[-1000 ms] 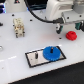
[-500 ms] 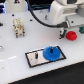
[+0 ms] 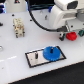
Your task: Insert the blue gear onto the right peg, followed by the red gear
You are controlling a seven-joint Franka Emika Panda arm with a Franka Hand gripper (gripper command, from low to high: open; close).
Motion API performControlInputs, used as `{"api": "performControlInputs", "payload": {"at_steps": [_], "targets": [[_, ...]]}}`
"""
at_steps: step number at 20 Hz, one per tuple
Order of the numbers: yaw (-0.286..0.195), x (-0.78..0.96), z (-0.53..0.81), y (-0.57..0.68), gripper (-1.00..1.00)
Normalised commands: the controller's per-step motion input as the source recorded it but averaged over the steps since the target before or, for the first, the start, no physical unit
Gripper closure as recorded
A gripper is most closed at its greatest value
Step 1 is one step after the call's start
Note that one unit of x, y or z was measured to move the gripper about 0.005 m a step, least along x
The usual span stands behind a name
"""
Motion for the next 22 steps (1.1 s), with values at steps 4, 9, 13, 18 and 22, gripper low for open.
{"api": "performControlInputs", "payload": {"at_steps": [4, 9, 13, 18, 22], "targets": [[0.0, -0.25, -0.09, 0.02, 1.0], [0.0, -0.18, -0.01, -0.01, 1.0], [0.0, 0.05, 0.37, -0.03, 1.0], [0.0, 0.25, 0.6, -0.15, 1.0], [0.0, 0.37, 0.59, -0.24, 1.0]]}}
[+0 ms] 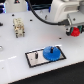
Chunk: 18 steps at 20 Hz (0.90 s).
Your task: Insert the blue gear onto the right peg, followed by the red gear
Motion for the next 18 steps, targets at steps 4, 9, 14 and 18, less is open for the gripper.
{"api": "performControlInputs", "payload": {"at_steps": [4, 9, 14, 18], "targets": [[0.0, 0.45, 0.51, -0.32, 1.0], [0.0, 0.52, 0.47, -0.34, 1.0], [0.0, 0.54, 0.41, -0.3, 1.0], [0.0, 0.58, 0.32, -0.36, 1.0]]}}
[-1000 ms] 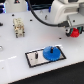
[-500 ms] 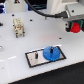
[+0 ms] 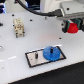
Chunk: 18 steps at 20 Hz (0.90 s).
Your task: Insert the blue gear onto the right peg, followed by the red gear
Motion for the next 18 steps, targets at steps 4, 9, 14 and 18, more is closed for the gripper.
{"api": "performControlInputs", "payload": {"at_steps": [4, 9, 14, 18], "targets": [[0.0, 0.57, 0.23, -0.37, 1.0], [0.0, 0.67, 0.12, -0.33, 1.0], [0.0, 0.63, 0.09, -0.31, 1.0], [0.0, 0.55, 0.01, -0.26, 1.0]]}}
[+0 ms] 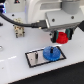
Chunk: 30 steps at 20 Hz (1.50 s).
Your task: Insert the blue gear onto the right peg, followed by the red gear
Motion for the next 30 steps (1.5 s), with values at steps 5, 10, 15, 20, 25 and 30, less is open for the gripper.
{"api": "performControlInputs", "payload": {"at_steps": [5, 10, 15, 20, 25, 30], "targets": [[0.0, 0.24, -0.07, -0.24, 1.0], [0.0, 0.09, -0.16, -0.26, 1.0], [0.0, 0.1, -0.13, -0.21, 1.0], [0.0, 0.02, -0.07, -0.1, 1.0], [0.0, 0.03, 0.32, 0.0, 1.0], [0.0, 0.03, 0.03, -0.13, 1.0]]}}
